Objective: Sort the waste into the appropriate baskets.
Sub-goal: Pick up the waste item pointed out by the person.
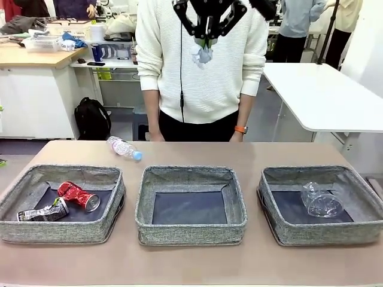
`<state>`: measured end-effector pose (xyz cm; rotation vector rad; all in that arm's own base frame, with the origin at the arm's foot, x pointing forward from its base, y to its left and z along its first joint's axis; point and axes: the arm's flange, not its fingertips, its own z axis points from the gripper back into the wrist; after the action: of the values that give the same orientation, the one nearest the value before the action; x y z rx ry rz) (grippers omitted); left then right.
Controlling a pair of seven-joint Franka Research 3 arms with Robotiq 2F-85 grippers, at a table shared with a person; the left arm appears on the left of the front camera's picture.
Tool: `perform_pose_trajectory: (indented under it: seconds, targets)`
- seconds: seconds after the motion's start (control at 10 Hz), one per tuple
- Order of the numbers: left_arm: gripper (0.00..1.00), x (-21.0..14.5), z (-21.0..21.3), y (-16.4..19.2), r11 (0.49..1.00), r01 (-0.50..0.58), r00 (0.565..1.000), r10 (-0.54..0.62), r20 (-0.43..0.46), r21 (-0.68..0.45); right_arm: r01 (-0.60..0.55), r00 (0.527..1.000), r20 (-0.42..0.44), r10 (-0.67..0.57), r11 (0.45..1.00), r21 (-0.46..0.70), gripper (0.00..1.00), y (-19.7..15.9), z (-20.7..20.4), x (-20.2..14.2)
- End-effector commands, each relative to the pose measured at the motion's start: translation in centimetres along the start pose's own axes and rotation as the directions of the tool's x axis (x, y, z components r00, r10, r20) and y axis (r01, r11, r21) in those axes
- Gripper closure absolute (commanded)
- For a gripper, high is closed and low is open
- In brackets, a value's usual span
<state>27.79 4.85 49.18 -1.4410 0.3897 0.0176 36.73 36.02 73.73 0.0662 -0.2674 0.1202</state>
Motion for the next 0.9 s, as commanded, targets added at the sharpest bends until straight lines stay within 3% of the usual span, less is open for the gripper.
perform_pose_trajectory:
  seconds: [0.0,0.8]
  targets:
    - [0.00,-0.24,0.13,0.11,1.000,0.018,1.000,-0.018,-0.016,0.009,-0.010,1.000,0.024,0.011,1.000,-0.018,0.94,0.06,1.42,0.63]
    - [0.00,-0.24,0.13,0.11,1.000,0.018,1.000,-0.018,-0.016,0.009,0.004,1.000,0.026,-0.005,1.000,0.011,0.94,-0.23,1.63,0.57]
